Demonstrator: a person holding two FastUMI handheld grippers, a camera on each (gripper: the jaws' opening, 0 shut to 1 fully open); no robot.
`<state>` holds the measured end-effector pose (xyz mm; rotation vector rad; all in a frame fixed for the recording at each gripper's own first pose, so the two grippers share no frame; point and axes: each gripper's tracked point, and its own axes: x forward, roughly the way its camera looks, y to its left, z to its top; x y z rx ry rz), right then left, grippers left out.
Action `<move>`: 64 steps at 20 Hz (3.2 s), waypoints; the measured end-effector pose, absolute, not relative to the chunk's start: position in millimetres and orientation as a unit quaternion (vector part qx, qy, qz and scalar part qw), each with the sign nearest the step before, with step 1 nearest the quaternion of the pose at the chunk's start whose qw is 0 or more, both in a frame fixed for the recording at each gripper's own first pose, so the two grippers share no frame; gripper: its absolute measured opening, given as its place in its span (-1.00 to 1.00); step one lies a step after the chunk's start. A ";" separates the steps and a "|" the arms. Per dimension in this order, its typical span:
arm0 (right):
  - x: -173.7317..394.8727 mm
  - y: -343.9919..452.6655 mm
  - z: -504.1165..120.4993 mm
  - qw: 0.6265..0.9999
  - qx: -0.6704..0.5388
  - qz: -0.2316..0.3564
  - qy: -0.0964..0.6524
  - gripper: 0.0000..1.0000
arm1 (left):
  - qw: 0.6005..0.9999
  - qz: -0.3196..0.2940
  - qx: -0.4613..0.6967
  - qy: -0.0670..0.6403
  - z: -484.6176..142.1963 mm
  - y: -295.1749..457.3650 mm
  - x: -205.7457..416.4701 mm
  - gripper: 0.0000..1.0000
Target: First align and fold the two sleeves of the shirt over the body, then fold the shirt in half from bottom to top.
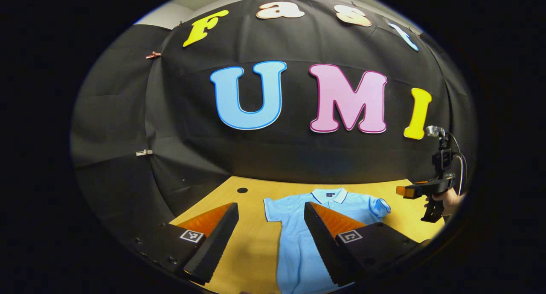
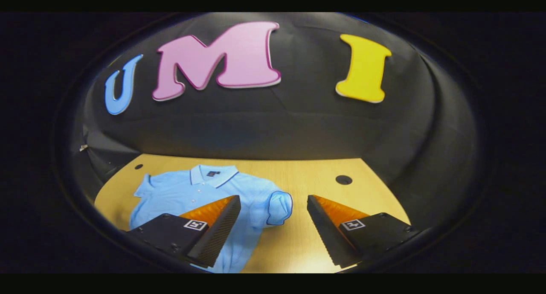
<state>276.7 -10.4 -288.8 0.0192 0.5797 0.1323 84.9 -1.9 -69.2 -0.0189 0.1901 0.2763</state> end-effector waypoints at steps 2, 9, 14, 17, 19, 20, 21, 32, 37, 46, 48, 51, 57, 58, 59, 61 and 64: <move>287.6 -11.1 -329.0 0.943 0.018 0.061 0.327 0.90 | 0.985 0.138 -0.018 0.104 -78.6 -6.7 91.2 0.96; 316.4 -14.7 -397.2 0.927 0.030 0.051 0.371 0.95 | 0.978 0.162 -0.020 0.129 -103.0 -0.2 88.4 0.96; 312.2 -14.9 -425.0 0.917 -0.004 0.052 0.396 0.91 | 0.977 0.167 -0.023 0.131 -104.7 -2.2 85.4 0.96; 314.4 -5.5 -421.4 0.920 0.003 0.057 0.387 0.08 | 0.976 0.161 -0.040 0.142 -114.4 -8.9 83.2 0.96; 318.3 -8.2 -420.8 0.919 0.021 0.036 0.391 -0.59 | 0.976 0.156 -0.042 0.146 -123.4 -16.9 81.3 0.96; 317.6 -3.5 -421.0 0.918 0.034 0.039 0.393 -0.94 | 0.975 0.157 -0.041 0.150 -124.9 -17.5 78.7 0.96; 316.7 1.5 -421.6 0.915 0.043 0.044 0.398 -0.89 | 0.975 0.158 -0.042 0.153 -128.9 -17.5 76.4 0.96; 327.6 45.8 -351.5 0.940 0.007 0.095 0.329 -0.80 | 0.967 0.192 -0.013 0.170 -152.4 9.8 44.8 0.97; 317.4 117.6 -337.9 0.935 -0.039 0.163 0.313 -0.80 | 0.968 0.191 -0.014 0.161 -147.0 7.1 40.7 0.96; 259.2 236.2 -376.9 0.895 -0.095 0.289 0.326 -0.77 | 0.968 0.199 0.018 0.151 -134.8 5.4 33.4 0.94; 241.3 251.0 -382.5 0.881 -0.079 0.317 0.342 -0.63 | 0.968 0.200 0.018 0.152 -136.9 5.6 32.4 0.94; 228.5 256.3 -380.5 0.880 -0.063 0.326 0.339 0.53 | 0.970 0.195 -0.003 0.148 -139.9 9.6 43.9 0.97; 239.7 193.1 -326.2 0.918 -0.046 0.247 0.307 0.95 | 0.981 0.129 -0.004 0.144 -136.8 25.5 119.7 0.97; 243.5 179.0 -313.7 0.925 -0.040 0.233 0.297 0.95 | 0.983 0.116 0.001 0.145 -138.4 28.0 139.3 0.97; 246.0 165.0 -304.1 0.932 -0.040 0.221 0.283 0.95 | 0.984 0.098 0.005 0.151 -143.5 28.5 159.9 0.97; 244.6 137.0 -287.5 0.943 -0.045 0.201 0.263 0.92 | 0.984 0.074 0.011 0.160 -156.4 32.6 202.7 0.98; 229.0 97.6 -272.2 0.951 -0.035 0.180 0.250 0.95 | 0.983 0.051 0.006 0.179 -189.4 39.7 268.7 0.97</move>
